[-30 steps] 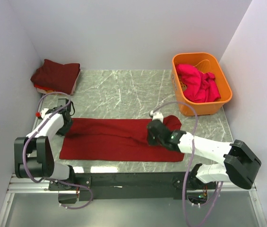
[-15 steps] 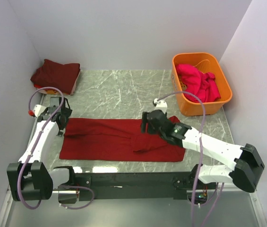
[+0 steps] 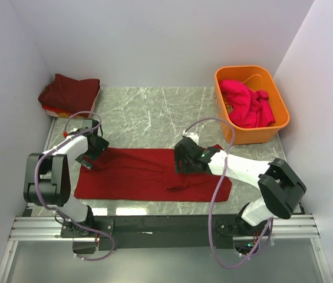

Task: Fold and stack the t-shirts
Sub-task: Fold the tshirt

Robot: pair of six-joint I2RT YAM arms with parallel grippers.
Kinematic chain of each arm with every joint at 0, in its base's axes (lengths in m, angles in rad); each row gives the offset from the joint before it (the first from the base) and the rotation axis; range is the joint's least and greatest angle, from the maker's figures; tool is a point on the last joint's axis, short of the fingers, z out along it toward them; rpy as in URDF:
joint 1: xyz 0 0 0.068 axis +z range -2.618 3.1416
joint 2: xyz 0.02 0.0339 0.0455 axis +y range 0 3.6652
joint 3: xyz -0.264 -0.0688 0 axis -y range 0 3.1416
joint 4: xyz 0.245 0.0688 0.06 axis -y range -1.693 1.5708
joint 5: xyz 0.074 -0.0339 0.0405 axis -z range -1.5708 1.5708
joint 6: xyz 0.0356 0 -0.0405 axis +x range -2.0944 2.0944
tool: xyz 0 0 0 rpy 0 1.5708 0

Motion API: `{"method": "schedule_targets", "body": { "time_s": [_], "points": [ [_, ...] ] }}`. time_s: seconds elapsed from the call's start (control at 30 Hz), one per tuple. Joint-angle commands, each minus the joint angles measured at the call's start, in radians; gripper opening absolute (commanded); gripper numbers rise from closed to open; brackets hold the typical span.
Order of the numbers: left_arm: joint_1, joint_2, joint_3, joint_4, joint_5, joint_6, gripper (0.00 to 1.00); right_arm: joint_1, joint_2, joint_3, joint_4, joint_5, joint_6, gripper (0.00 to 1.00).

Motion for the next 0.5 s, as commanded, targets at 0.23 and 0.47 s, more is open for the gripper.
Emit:
{"method": "schedule_targets", "body": {
  "time_s": [0.23, 0.47],
  "points": [
    [0.039, 0.022, -0.006, 0.032, -0.010, 0.039, 0.99, 0.094, -0.039, -0.131, -0.216, -0.009, 0.145, 0.76],
    [0.064, 0.003, -0.037, 0.035, -0.010, 0.036, 1.00, 0.114, -0.340, -0.254, -0.380, -0.126, 0.369, 0.76]
  ]
}}
